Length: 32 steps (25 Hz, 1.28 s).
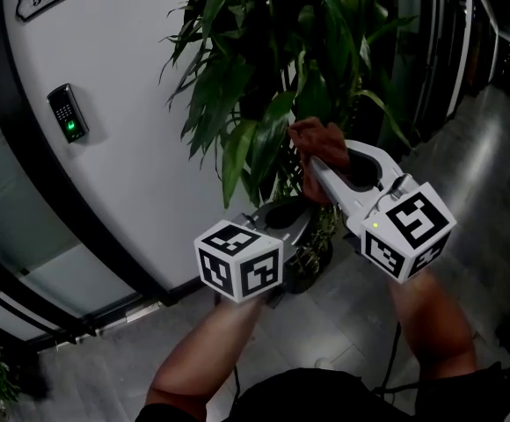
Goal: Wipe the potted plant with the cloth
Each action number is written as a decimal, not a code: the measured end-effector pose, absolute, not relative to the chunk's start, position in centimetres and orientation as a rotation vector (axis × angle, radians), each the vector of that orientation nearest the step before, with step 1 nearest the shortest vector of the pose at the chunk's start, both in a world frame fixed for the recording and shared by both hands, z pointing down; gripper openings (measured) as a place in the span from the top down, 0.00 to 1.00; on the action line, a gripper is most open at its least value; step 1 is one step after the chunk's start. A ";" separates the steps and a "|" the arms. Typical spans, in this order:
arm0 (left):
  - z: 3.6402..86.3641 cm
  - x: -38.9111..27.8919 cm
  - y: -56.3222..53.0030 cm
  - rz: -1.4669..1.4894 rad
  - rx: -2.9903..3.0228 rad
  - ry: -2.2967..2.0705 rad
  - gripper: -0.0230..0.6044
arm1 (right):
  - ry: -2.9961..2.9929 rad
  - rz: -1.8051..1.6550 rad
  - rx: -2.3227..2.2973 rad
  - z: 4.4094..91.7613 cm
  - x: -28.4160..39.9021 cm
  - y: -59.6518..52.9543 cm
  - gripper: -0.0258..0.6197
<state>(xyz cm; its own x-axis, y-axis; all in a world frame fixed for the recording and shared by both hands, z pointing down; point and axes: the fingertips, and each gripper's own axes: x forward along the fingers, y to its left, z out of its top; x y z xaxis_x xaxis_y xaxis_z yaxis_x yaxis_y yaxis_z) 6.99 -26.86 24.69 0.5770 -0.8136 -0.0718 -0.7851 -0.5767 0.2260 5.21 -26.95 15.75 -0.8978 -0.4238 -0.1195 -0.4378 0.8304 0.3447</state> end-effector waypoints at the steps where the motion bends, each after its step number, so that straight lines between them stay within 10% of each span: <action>1: 24.7 7.0 -26.8 -0.251 2.637 -1.347 0.94 | 2.968 0.565 -0.701 15.9 5.3 -26.8 0.84; 32: 27.7 4.9 -23.3 -0.157 2.661 -1.377 0.89 | 2.933 0.483 -0.763 18.9 7.1 -22.4 0.84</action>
<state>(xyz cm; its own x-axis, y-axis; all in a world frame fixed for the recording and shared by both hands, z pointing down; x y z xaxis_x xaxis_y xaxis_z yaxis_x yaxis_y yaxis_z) 4.93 -23.26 27.72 0.5755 -0.8173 -0.0277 -0.8025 -0.5709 0.1732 7.06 -22.37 18.90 -0.8738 -0.4632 -0.1479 -0.4862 0.8269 0.2825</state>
